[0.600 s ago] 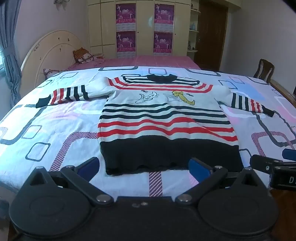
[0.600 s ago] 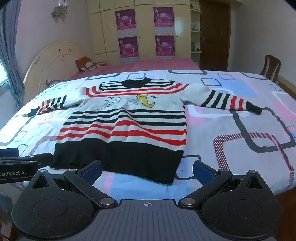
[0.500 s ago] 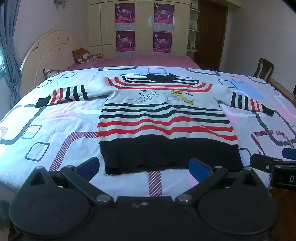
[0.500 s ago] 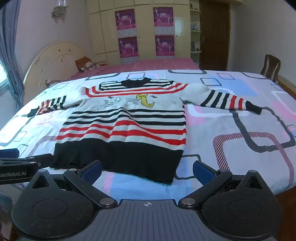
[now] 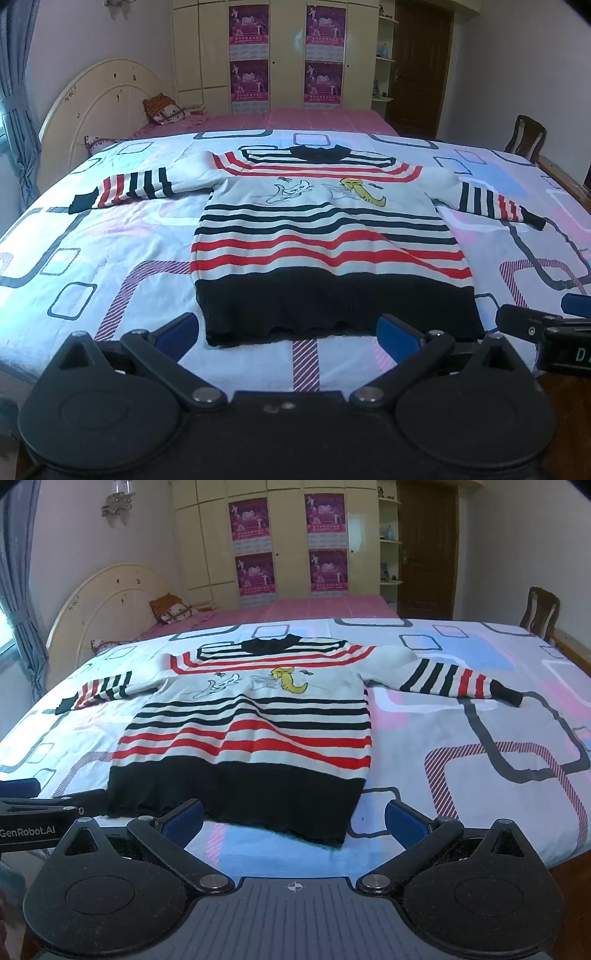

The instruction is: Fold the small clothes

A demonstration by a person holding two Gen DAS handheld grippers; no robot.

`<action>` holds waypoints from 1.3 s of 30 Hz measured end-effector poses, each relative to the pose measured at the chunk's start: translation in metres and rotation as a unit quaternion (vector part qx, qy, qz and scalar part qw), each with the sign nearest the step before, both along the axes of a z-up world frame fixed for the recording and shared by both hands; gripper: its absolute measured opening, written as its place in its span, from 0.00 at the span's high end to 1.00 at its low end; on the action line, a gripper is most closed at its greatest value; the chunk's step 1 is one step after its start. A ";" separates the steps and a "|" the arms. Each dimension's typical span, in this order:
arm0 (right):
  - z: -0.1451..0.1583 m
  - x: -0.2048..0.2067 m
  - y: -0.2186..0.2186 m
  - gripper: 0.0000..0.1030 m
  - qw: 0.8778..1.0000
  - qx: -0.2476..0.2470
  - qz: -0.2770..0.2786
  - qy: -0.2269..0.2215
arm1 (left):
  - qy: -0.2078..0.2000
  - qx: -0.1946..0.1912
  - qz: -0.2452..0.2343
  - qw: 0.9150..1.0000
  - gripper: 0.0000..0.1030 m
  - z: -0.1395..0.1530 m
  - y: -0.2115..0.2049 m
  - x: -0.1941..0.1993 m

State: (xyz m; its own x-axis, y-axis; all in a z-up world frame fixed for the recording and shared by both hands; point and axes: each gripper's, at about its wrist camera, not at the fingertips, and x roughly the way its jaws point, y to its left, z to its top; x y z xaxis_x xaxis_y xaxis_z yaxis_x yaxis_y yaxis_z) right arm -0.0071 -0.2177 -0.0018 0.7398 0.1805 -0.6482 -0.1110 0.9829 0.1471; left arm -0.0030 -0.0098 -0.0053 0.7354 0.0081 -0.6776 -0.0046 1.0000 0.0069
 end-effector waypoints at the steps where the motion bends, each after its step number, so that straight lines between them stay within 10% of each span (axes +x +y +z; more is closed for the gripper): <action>1: 0.000 0.000 0.000 0.00 1.000 0.000 0.000 0.000 | 0.000 0.001 0.000 1.000 0.00 -0.001 -0.001 -0.001; 39: 0.000 0.003 -0.001 0.00 1.000 -0.001 -0.001 -0.002 | 0.005 0.001 0.002 1.000 0.00 0.000 0.004 0.002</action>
State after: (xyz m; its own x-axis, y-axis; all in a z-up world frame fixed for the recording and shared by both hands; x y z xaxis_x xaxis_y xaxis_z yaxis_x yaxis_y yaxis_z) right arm -0.0044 -0.2184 -0.0014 0.7431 0.1769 -0.6453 -0.1090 0.9835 0.1441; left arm -0.0010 -0.0062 -0.0058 0.7279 0.0124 -0.6856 -0.0093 0.9999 0.0083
